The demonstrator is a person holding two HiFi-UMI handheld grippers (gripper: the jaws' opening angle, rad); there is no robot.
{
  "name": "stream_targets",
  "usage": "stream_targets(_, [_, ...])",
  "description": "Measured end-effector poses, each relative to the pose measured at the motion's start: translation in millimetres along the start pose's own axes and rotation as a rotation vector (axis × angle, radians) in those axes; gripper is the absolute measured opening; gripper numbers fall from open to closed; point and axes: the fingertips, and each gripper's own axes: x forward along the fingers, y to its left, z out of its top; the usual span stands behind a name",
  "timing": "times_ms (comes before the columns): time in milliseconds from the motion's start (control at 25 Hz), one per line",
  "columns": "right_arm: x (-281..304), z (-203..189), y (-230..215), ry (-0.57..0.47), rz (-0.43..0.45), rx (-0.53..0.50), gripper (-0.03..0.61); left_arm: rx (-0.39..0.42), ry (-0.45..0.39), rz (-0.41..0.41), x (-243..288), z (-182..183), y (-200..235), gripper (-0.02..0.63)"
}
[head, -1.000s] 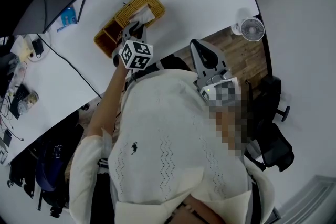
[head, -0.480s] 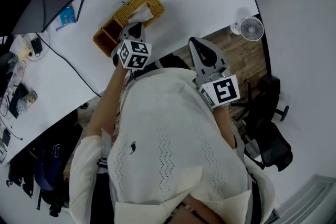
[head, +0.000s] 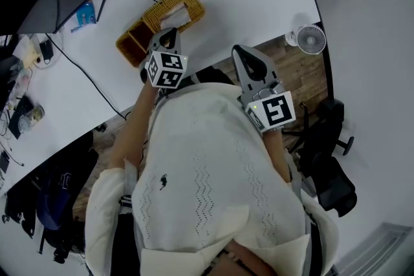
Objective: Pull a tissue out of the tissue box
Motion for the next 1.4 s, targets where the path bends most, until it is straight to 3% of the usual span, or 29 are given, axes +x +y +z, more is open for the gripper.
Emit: stream_targets(1400, [-5.0, -0.6, -12.8, -0.014, 0.106, -0.043, 0.002, -0.072, -0.011, 0.094, -12.9, 0.5, -14.8, 0.012])
